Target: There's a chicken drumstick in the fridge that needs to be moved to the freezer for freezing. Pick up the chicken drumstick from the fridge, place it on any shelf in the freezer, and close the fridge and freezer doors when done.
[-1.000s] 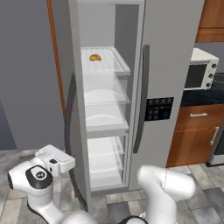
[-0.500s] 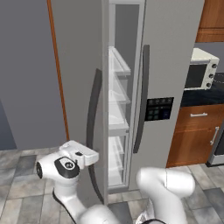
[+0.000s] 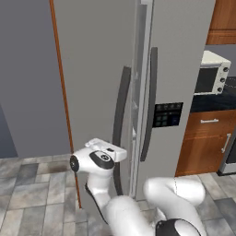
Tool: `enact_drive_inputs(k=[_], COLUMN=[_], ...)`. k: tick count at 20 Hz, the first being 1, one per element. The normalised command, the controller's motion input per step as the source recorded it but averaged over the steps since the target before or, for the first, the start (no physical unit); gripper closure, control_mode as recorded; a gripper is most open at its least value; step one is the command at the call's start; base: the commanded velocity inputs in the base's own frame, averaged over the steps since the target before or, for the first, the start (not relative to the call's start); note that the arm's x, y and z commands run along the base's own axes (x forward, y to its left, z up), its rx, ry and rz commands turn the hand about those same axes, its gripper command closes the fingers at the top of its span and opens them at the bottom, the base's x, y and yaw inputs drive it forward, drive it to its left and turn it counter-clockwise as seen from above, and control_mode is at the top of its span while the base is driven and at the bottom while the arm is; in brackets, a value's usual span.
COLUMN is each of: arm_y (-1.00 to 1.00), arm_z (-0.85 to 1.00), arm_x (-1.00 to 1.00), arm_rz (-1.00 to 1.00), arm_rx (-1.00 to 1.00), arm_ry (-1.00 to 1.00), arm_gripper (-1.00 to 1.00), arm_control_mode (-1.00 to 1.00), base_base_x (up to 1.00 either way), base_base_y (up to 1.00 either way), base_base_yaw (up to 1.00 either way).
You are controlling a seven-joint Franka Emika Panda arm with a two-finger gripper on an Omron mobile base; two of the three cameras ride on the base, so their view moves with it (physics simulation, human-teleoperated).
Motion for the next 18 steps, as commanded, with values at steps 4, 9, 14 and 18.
enact_drive_inputs(k=[4, 9, 14, 18], arm_y=[-0.47, -0.39, -0.27, -0.25], arm_z=[0.0, 0.0, 0.0, 0.0], arm_x=[0.67, 0.63, 0.57, 0.51], arm_rz=[0.13, 0.14, 0.11, 0.11], arm_rx=[0.08, 0.05, 0.03, 0.02], arm_ry=[0.0, 0.0, 0.0, 0.0], arm_gripper=[-1.0, -1.0, -1.0, -1.0], arm_control_mode=[-1.0, -1.0, -1.0, -1.0], base_base_x=[0.0, 0.0, 0.0, 0.0], base_base_y=[0.0, 0.0, 0.0, 0.0], base_base_yaw=[0.0, 0.0, 0.0, 0.0])
